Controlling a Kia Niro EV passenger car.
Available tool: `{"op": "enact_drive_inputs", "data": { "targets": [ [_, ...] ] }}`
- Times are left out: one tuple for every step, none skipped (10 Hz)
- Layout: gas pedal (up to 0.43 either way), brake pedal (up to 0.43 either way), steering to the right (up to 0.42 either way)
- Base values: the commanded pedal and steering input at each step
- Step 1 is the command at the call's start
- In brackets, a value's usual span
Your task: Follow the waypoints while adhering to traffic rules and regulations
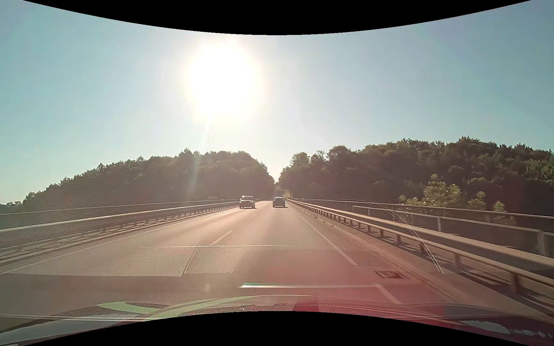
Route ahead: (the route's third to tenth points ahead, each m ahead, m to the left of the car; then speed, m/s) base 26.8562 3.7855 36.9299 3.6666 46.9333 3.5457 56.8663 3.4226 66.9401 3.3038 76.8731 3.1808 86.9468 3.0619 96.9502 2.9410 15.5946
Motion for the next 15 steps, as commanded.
{"op": "enact_drive_inputs", "data": {
  "targets": [
    [0.177, 0.000, 0.000],
    [0.177, 0.000, -0.001],
    [0.177, 0.000, -0.001],
    [0.177, 0.000, 0.000],
    [0.177, 0.000, -0.001],
    [0.177, 0.000, -0.001],
    [0.177, 0.000, -0.001],
    [0.177, 0.000, -0.002],
    [0.177, 0.000, -0.003],
    [0.177, 0.000, -0.003],
    [0.177, 0.000, -0.003],
    [0.177, 0.000, -0.003],
    [0.177, 0.000, -0.003],
    [0.177, 0.000, -0.003],
    [0.177, 0.000, -0.003]
  ]
}}
